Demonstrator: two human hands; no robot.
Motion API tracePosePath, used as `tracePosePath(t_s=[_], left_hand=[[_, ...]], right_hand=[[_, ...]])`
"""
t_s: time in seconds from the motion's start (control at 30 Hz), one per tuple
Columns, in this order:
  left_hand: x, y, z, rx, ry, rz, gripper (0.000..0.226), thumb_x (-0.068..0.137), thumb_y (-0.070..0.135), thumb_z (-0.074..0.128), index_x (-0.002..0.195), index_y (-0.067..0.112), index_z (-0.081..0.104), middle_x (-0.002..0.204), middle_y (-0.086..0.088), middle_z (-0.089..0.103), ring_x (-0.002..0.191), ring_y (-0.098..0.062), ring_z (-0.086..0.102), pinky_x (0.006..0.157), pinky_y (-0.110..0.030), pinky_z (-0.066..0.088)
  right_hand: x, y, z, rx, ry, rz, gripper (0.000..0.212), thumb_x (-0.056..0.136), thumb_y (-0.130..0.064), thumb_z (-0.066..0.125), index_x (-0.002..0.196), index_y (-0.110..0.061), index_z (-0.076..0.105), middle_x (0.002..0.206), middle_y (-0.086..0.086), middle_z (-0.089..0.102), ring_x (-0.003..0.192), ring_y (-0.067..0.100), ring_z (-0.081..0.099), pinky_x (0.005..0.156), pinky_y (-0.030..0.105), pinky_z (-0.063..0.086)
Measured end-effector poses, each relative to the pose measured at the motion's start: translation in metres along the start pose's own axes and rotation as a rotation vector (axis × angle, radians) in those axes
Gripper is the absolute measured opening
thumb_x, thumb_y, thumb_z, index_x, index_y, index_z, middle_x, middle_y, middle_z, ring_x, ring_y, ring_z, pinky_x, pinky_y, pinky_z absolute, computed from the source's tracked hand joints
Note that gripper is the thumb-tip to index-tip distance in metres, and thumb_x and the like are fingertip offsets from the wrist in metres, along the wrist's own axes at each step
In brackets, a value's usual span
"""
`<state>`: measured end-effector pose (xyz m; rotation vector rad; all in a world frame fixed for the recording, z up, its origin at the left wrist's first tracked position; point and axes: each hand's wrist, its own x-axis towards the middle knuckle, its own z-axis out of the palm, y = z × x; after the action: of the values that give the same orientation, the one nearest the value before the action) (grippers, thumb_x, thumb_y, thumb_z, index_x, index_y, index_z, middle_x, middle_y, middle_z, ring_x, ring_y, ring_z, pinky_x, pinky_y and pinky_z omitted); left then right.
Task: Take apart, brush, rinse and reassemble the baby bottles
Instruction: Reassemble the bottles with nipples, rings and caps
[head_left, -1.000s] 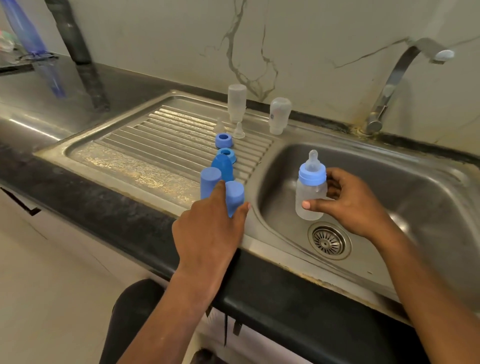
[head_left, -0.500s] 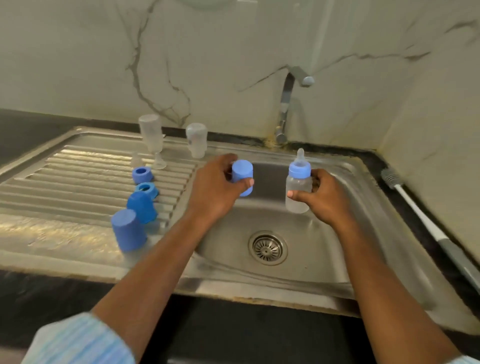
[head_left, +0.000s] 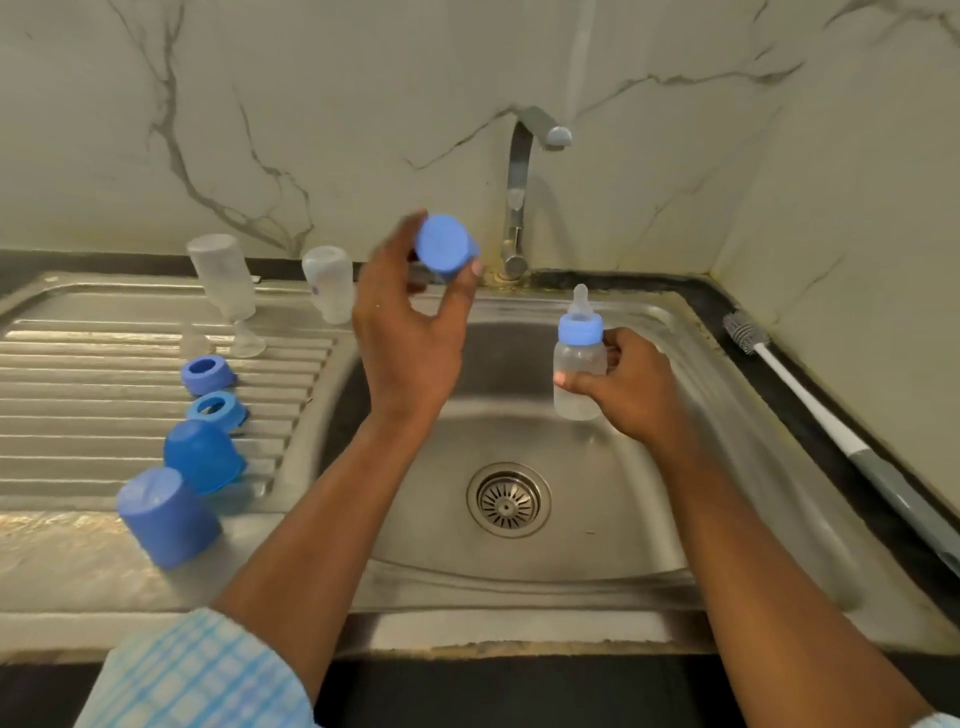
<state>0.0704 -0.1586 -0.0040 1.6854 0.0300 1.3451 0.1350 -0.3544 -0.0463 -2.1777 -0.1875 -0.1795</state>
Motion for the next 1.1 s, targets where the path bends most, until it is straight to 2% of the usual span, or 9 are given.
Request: tracePosePath(t_s=[0.07,0.17,0.2,0.3,0.43,0.53,0.63,0.8,1.1], left_hand=[[-0.003,-0.011,-0.004,0.056,-0.076,0.090,0.037,0.087,0.030,0.076,0.119,0.024,0.059,0.116,0.006,0.066,0.101,-0.015,0.065,0.084,-0.026,0.052],[-0.028,-0.040,-0.004,0.569,-0.784,-0.179,0.025,0.082,0.041,0.074,0.102,0.026,0.070,0.101,0.000,0.073,0.098,-0.023,0.069,0.080,-0.032,0.052],[-0.033,-0.044,-0.004,0.599,-0.801,-0.209,0.029,0.083,0.042,0.074,0.106,0.024,0.070,0.102,-0.001,0.073,0.100,-0.024,0.069,0.080,-0.032,0.051],[-0.030,-0.029,0.005,0.270,-0.370,-0.024,0.039,0.088,0.032,0.074,0.123,0.017,0.063,0.116,0.001,0.070,0.104,-0.015,0.065,0.088,-0.026,0.049],[-0.047,-0.047,0.004,0.661,-0.952,-0.211,0.035,0.082,0.035,0.075,0.113,0.020,0.067,0.112,-0.004,0.071,0.107,-0.025,0.066,0.087,-0.035,0.053],[-0.038,-0.050,0.004,0.502,-0.588,-0.151,0.035,0.086,0.034,0.072,0.117,0.020,0.065,0.111,0.001,0.069,0.100,-0.017,0.064,0.083,-0.032,0.049],[-0.045,-0.057,0.001,0.645,-0.805,-0.281,0.037,0.081,0.038,0.074,0.113,0.022,0.069,0.108,-0.003,0.071,0.101,-0.024,0.067,0.083,-0.034,0.052],[-0.032,-0.061,0.006,-0.145,-0.158,-0.790,0.028,0.087,0.030,0.075,0.108,0.012,0.070,0.091,-0.005,0.072,0.087,-0.019,0.069,0.075,-0.033,0.060],[-0.029,-0.046,0.008,-0.494,-0.101,-1.005,0.013,0.094,0.027,0.068,0.091,0.015,0.065,0.087,-0.005,0.072,0.083,-0.016,0.071,0.074,-0.025,0.061]], right_hand=[[0.001,0.001,0.001,-0.013,0.011,0.005,0.059,0.071,-0.033,0.086,0.122,-0.018,0.059,0.103,-0.007,0.064,0.089,0.011,0.060,0.066,0.019,0.040],[0.002,0.001,0.004,-0.027,0.008,0.000,0.053,0.070,-0.035,0.085,0.115,-0.021,0.060,0.103,-0.006,0.066,0.089,0.013,0.062,0.072,0.026,0.043],[0.001,0.003,0.005,-0.030,-0.011,0.006,0.052,0.070,-0.034,0.086,0.113,-0.020,0.061,0.105,-0.005,0.068,0.090,0.013,0.063,0.075,0.028,0.045],[0.001,0.001,0.008,0.000,-0.045,0.014,0.065,0.067,-0.032,0.087,0.125,-0.019,0.061,0.111,-0.003,0.070,0.095,0.013,0.066,0.081,0.030,0.050],[-0.002,-0.001,0.007,-0.012,-0.020,-0.006,0.058,0.069,-0.032,0.086,0.121,-0.020,0.061,0.102,-0.005,0.067,0.091,0.015,0.064,0.078,0.030,0.047],[-0.007,-0.008,0.005,-0.008,-0.019,-0.015,0.061,0.070,-0.031,0.086,0.124,-0.021,0.060,0.103,-0.007,0.066,0.093,0.014,0.064,0.081,0.030,0.048],[-0.008,-0.007,0.007,-0.016,-0.038,-0.040,0.059,0.071,-0.033,0.085,0.123,-0.023,0.059,0.103,-0.008,0.065,0.091,0.012,0.063,0.077,0.028,0.047],[-0.008,-0.006,0.012,-0.104,-0.131,-0.045,0.064,0.067,-0.038,0.086,0.123,-0.028,0.057,0.106,-0.007,0.065,0.095,0.015,0.063,0.084,0.037,0.051],[-0.013,-0.014,0.020,-0.220,-0.219,-0.130,0.063,0.067,-0.030,0.086,0.124,-0.029,0.059,0.115,-0.004,0.059,0.098,0.016,0.057,0.078,0.030,0.044]])
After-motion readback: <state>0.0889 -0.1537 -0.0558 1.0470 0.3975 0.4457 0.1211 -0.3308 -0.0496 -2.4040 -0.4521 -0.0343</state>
